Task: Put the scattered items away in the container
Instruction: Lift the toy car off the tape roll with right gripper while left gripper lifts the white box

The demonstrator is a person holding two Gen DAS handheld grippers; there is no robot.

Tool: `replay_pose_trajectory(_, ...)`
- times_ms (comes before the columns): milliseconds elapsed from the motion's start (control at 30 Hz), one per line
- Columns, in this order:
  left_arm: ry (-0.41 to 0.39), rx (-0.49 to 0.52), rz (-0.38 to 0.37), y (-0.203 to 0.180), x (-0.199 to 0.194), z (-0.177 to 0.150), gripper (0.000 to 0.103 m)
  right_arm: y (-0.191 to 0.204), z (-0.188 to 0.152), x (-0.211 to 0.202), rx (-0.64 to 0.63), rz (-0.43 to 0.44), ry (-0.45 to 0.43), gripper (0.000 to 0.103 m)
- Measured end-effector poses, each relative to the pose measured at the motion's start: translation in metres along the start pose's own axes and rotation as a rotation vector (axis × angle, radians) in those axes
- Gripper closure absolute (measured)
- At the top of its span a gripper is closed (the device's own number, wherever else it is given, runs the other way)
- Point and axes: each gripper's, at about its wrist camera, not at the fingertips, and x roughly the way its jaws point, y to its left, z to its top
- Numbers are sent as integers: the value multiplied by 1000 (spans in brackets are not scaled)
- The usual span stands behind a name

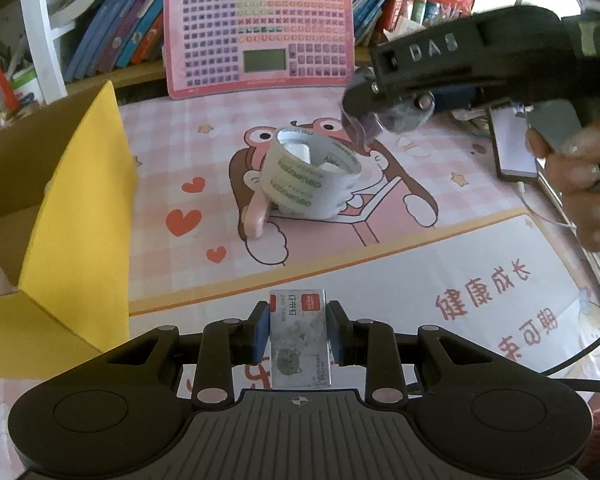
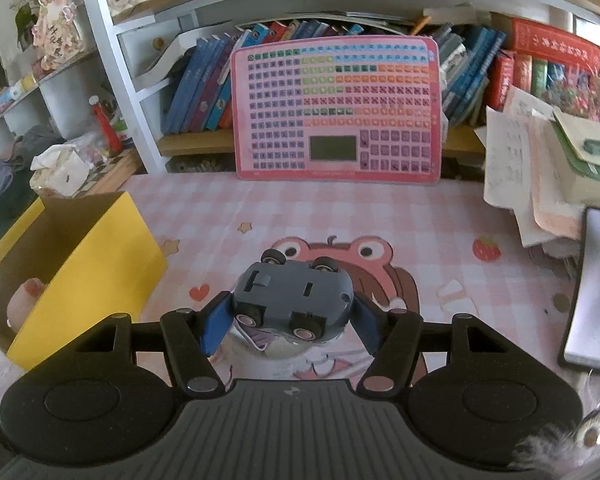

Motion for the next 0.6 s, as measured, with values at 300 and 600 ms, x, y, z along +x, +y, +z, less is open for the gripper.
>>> replay_pose_trajectory(300, -42, -17, 7, -2, -28, -12, 74, 6, -28, -23, -2, 4, 35, 42)
replay_pose_trajectory(600, -76, -46, -24, 10, -55, -30, 74, 33, -68, -44, 6, 10, 97, 42)
